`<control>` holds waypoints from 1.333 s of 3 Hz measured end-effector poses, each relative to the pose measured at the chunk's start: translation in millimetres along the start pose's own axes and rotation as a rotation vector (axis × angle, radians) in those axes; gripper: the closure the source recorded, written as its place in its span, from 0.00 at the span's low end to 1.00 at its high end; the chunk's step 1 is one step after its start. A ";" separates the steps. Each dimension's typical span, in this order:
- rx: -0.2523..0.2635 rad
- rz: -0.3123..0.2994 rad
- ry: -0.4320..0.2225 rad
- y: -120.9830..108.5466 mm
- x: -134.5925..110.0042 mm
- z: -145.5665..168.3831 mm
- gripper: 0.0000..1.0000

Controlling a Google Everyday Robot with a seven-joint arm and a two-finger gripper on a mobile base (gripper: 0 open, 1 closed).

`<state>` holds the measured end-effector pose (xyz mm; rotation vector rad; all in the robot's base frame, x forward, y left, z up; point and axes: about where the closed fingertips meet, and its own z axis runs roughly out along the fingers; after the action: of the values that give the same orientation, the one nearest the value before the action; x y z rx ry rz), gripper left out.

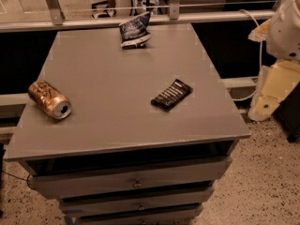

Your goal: Move blue chip bag near orange can

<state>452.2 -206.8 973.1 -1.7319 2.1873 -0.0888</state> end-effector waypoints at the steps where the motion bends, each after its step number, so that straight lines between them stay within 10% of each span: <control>1: 0.031 -0.048 -0.095 -44.4 -40.0 30.8 0.00; 2: 0.094 -0.039 -0.265 -118.3 -98.0 67.5 0.00; 4: 0.115 0.017 -0.289 -120.2 -96.6 67.9 0.00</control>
Offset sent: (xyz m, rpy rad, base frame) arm 0.2497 0.1283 -0.0008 0.4069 -0.2764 0.1001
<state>603.7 -133.8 963.1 -1.5561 1.9477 0.0374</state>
